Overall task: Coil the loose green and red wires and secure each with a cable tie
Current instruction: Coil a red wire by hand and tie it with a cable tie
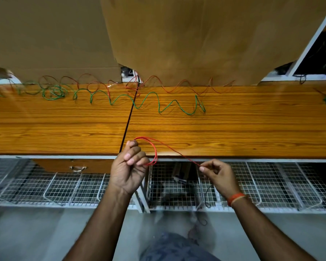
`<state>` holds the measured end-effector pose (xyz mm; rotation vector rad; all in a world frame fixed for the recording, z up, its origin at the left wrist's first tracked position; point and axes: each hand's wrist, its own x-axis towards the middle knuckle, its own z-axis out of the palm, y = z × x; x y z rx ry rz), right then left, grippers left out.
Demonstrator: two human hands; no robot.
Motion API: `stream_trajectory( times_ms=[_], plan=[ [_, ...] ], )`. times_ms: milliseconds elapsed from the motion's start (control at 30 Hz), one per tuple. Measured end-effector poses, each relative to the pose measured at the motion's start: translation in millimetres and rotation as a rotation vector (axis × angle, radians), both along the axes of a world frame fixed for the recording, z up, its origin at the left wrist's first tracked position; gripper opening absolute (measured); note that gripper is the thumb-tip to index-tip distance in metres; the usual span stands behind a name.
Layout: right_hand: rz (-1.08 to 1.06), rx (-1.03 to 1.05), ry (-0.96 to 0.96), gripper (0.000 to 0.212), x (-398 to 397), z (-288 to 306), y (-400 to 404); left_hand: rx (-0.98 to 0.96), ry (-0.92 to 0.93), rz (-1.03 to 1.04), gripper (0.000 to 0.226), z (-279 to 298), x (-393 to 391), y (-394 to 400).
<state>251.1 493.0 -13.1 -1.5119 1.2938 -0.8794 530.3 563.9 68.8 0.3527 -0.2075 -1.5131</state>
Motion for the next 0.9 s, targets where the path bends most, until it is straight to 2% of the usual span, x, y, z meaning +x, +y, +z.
stream_trajectory(
  times_ms=[100,167,233,367,567,633,700,833,900],
  plan=[
    [0.172,-0.229,0.243,0.017,6,13,7,0.105,-0.144,0.129,0.028,3,-7,1],
    [0.32,-0.355,0.307,0.015,15,30,12,0.157,-0.293,0.177,0.027,3,-12,0],
    [0.424,-0.461,0.299,0.009,23,48,14,0.167,-0.44,0.198,0.028,3,-17,-1],
    [0.511,-0.585,0.237,0.011,43,81,20,0.108,-0.712,0.174,0.03,-1,-26,0],
    [0.519,-0.683,0.107,0.008,71,109,19,0.058,-0.932,0.051,0.032,1,-41,7],
    [0.454,-0.693,0.077,0.007,77,111,15,0.015,-0.929,0.012,0.034,-2,-40,8],
    [0.38,-0.679,0.045,0.006,81,108,9,-0.006,-0.836,-0.041,0.032,-1,-38,10],
    [0.286,-0.559,-0.066,0.003,85,98,7,-0.036,-0.731,-0.101,0.042,3,-40,16],
    [0.263,-0.502,-0.057,0.01,85,90,8,-0.028,-0.713,-0.1,0.037,4,-41,18]
  ],
)
